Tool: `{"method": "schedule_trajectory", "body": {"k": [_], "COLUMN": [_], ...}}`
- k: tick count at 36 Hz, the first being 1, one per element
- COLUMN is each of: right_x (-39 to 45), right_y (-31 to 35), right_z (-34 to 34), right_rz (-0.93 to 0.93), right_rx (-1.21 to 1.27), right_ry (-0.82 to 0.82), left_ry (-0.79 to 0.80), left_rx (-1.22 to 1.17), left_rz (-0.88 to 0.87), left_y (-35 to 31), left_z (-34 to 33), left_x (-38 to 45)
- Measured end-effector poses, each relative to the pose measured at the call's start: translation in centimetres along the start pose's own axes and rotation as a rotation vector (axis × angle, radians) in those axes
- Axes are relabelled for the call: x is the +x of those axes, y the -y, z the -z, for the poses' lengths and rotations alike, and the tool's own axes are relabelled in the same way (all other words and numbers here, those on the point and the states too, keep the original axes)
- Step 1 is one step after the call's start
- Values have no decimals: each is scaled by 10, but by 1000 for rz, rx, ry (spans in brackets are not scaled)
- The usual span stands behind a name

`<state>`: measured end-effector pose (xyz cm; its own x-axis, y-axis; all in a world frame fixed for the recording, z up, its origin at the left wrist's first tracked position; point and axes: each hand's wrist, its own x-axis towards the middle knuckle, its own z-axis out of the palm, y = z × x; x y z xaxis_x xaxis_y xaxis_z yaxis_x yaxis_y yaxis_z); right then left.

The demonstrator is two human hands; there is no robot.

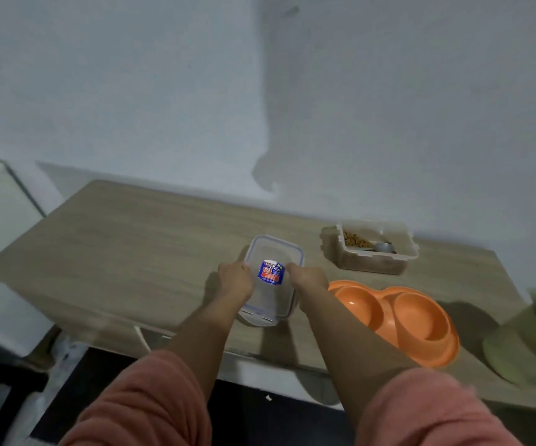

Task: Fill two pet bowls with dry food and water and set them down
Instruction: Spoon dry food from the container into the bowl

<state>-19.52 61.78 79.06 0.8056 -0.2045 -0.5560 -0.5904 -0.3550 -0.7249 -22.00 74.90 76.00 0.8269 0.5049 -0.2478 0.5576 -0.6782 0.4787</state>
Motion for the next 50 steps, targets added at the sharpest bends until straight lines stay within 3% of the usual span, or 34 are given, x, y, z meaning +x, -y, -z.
{"method": "schedule_trajectory", "body": {"k": [6, 14, 19, 24, 28, 32, 36, 42, 50], "right_x": [4, 8, 12, 18, 38, 66, 95, 122, 134], "right_y": [-7, -11, -8, 2, 6, 5, -1, -7, -12], "right_z": [-5, -11, -5, 23, 63, 112, 152, 179, 190], "right_rz": [21, 12, 50, 207, 158, 91, -9, 5, 48], "right_rx": [-76, -80, -113, -41, 82, 158, 74, -142, -247], "right_ry": [26, 62, 53, -244, -482, -595, -514, -370, -282], "left_ry": [40, 131, 99, 0, 101, 259, 352, 413, 335], "left_rx": [171, 192, 155, 58, -39, -99, -130, -176, -261], "left_rz": [-1, 33, 13, -156, -318, -294, -257, -163, -13], "left_y": [8, 13, 10, -23, -78, -130, -163, -183, -194], "left_z": [-4, -9, -9, -4, -11, -35, -61, -108, -125], "left_x": [-2, 5, 16, 28, 29, 28, 29, 47, 45]}}
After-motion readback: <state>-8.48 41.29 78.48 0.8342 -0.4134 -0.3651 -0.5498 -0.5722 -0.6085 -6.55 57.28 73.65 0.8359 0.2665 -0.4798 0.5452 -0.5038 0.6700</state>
